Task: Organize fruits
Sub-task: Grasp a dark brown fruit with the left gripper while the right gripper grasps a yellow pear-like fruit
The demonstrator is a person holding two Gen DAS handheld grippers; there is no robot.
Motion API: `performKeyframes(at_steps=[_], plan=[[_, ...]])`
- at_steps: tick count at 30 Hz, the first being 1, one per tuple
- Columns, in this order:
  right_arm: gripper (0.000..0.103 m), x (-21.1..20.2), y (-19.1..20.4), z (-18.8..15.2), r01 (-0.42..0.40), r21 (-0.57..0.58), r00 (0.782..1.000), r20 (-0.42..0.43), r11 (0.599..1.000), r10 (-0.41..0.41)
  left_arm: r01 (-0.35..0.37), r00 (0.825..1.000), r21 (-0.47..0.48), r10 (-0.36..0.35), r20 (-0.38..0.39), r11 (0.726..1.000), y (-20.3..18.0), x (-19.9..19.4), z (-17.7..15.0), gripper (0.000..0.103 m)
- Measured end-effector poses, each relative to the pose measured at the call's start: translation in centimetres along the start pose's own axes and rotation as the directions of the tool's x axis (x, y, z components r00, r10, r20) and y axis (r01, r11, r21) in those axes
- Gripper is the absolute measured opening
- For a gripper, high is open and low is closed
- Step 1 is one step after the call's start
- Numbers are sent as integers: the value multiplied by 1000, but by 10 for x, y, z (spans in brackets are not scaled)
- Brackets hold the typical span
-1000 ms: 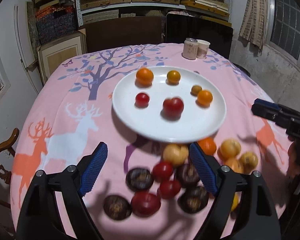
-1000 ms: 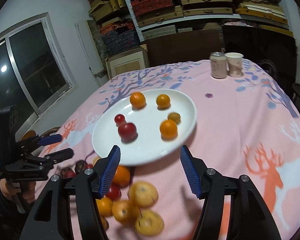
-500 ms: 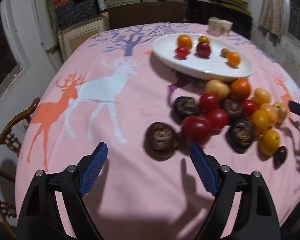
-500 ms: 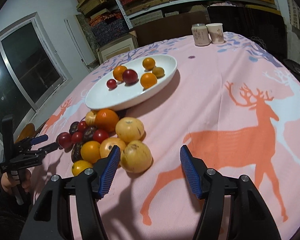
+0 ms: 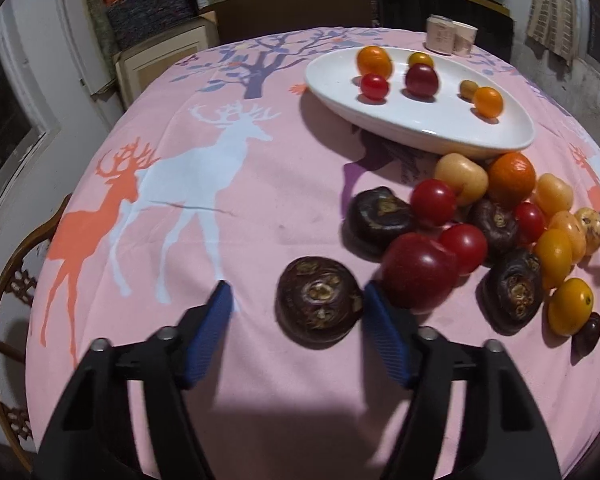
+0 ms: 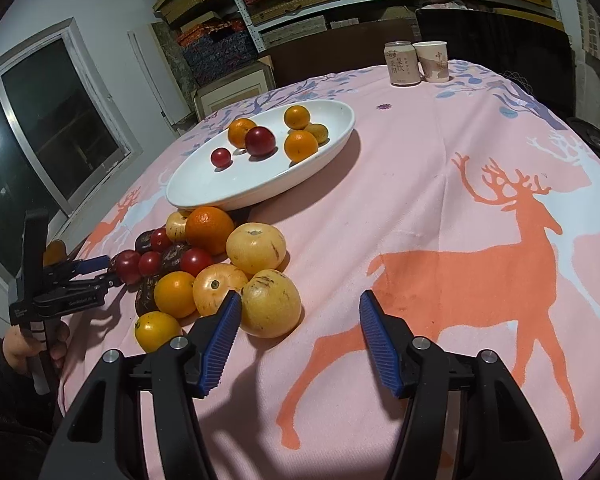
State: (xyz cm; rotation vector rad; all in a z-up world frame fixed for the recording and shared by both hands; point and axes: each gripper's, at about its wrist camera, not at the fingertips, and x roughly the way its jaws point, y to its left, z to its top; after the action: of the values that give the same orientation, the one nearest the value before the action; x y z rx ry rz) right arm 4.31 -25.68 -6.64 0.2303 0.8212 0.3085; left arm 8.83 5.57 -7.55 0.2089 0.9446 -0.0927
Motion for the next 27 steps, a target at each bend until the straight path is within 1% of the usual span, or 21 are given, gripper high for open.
performKeyframes(at_steps=[1, 2, 4, 6, 8, 9, 10, 12, 15, 17, 19, 20, 21, 22, 26, 27], plan=[[55, 0, 2, 0, -2, -12, 1000, 0, 1000, 2, 21, 1000, 15, -21, 5, 1000, -3, -1, -1, 42], [54, 0, 4, -1, -6, -24, 1000, -2, 1000, 6, 24, 1000, 28, -24, 9, 999, -6, -2, -2, 42], [52, 0, 5, -1, -10, -34, 1000, -3, 999, 10, 3, 1000, 42, -4, 24, 999, -11, -5, -5, 41], [50, -2, 6, -3, -20, -43, 1000, 0, 999, 20, 44, 998, 12, -44, 41, 999, -7, -9, -9, 41], [49, -2, 10, -3, -28, -62, 1000, 2, 998, 28, 94, 992, -30, -91, 88, 995, 2, -18, -12, 41], [49, -3, 14, -4, -30, -80, 1000, 2, 996, 30, 101, 989, -50, -95, 112, 994, 6, -22, -13, 41], [49, -2, 18, -4, -28, -101, 1000, -2, 994, 28, 106, 988, -66, -97, 120, 992, 9, -24, -13, 41], [49, 2, 27, -5, -15, -146, 1000, -23, 989, 12, 113, 987, -96, -100, 125, 989, 14, -24, -13, 41], [49, 11, 33, -3, 27, -174, 998, -57, 984, -38, 121, 986, -84, -109, 130, 989, 11, -24, -13, 41], [49, 14, 35, 1, 44, -178, 997, -52, 983, -54, 126, 985, -76, -115, 130, 989, 10, -23, -13, 41], [49, 20, 34, 5, 55, -163, 996, -65, 985, -66, 126, 985, -79, -116, 126, 989, 10, -22, -13, 41], [49, 21, 31, 6, 43, -143, 996, -68, 989, -53, 127, 985, -83, -117, 125, 988, 11, -22, -13, 41], [43, 23, 28, 6, 21, -123, 997, -75, 992, -31, 128, 985, -85, -117, 124, 988, 11, -22, -13, 41], [41, 23, 26, 6, 7, -112, 997, -76, 994, -15, 129, 985, -86, -118, 125, 988, 12, -22, -14, 41], [40, 20, 24, 4, -9, -84, 998, -66, 996, 4, 129, 985, -88, -118, 126, 988, 12, -23, -14, 41], [40, 18, 22, 4, -25, -71, 998, -55, 997, 21, 130, 985, -89, -119, 128, 987, 12, -23, -14, 41]])
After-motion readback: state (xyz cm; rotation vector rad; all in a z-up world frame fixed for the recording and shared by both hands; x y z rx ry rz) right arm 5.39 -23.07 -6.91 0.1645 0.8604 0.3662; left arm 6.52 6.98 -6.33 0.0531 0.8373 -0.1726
